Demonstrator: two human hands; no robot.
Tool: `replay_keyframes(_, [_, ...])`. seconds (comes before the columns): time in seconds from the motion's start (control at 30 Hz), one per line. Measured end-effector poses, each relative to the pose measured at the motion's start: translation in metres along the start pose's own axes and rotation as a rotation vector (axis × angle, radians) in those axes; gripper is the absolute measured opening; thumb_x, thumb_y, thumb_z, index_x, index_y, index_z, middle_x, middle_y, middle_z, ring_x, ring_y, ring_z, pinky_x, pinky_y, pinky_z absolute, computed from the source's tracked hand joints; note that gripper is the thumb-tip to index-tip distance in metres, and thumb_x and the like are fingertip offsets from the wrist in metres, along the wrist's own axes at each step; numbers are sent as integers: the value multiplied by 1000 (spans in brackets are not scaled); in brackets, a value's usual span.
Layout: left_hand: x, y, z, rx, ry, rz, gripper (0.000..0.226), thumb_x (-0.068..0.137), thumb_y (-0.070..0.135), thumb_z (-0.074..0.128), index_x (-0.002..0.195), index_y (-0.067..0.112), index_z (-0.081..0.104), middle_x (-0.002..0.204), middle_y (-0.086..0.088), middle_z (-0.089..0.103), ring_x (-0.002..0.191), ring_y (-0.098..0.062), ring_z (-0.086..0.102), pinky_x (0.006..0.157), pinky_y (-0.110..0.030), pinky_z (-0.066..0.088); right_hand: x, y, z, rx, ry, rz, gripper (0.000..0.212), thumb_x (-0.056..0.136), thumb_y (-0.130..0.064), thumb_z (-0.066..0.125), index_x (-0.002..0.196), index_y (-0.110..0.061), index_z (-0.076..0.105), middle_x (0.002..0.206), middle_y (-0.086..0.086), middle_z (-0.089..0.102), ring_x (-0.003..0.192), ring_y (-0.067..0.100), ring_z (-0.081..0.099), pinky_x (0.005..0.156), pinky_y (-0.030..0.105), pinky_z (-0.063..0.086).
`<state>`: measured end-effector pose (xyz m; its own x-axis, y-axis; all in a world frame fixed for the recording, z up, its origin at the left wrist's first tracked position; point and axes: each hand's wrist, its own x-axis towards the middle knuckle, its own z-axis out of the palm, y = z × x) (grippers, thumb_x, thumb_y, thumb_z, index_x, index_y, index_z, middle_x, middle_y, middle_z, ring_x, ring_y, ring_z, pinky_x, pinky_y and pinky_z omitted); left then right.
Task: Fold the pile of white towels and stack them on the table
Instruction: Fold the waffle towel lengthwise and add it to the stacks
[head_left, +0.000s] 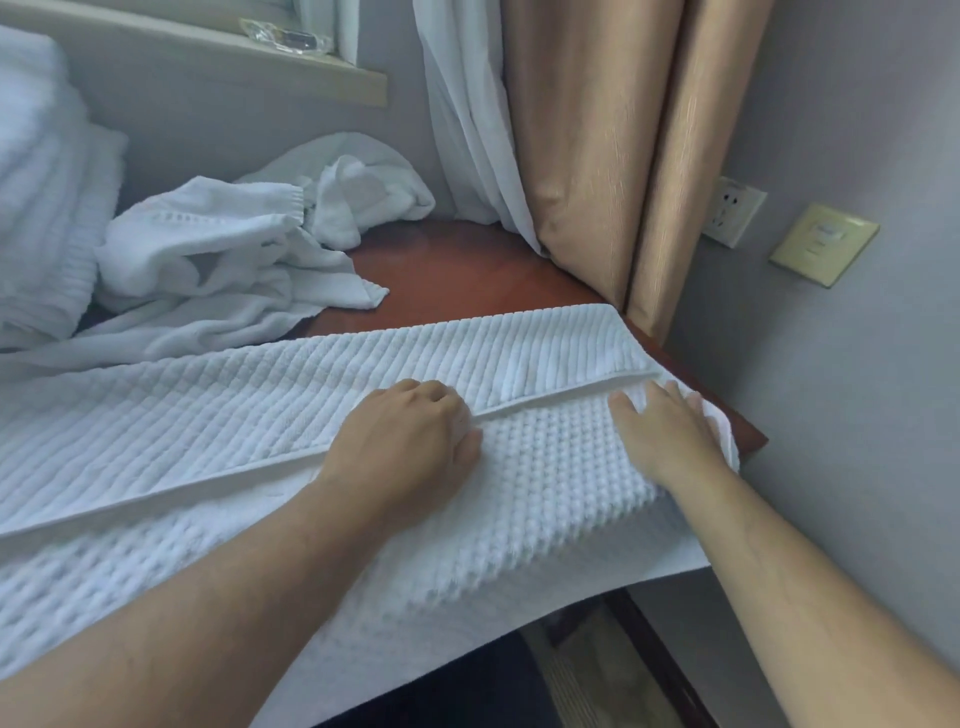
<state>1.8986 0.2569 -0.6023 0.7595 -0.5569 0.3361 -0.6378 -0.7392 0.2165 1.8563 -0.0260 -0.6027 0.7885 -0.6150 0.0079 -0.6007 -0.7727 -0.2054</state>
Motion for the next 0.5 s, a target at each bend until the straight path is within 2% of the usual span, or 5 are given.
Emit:
replay_keyframes(0.1, [-5,-3,1,-101,-15,13,33,101,43,44,119,26,65,127,12,61,115,-14,54,98,-29,40,10,19,-4,69,-3,-30,67,102,-58,26,156,-20,34,167,5,23,154,31,14,122,50,18])
replay_keyframes(0.2, [-8,-5,1,-118,-36,31,36,103,41,42,130,27,61,140,13,53,128,-10,47,107,-27,32,7,30,-3,230,80,-105,55,102,-47,40,149,-19,48,158,2,42,147,26,34,116,41,30])
replay_keyframes(0.3, [-11,-4,-1,-98,-27,30,35,104,41,38,127,28,62,136,13,56,128,-12,46,106,-30,33,-8,38,-2,315,162,-204,40,100,-31,51,136,-18,63,141,-2,61,133,19,52,106,30,38])
replay_keyframes(0.4, [-16,0,-5,-56,-8,31,34,104,43,36,124,35,63,129,16,57,118,-12,47,97,-32,37,-26,46,1,228,246,-330,35,99,-27,54,128,-15,69,134,-2,65,129,19,54,110,30,35])
replay_keyframes(0.5, [-20,6,-7,-43,-25,-9,37,103,46,38,136,38,54,138,15,51,124,-14,44,101,-34,36,-32,48,0,223,233,-341,34,100,-28,54,129,-16,68,135,-2,64,130,18,53,110,29,35])
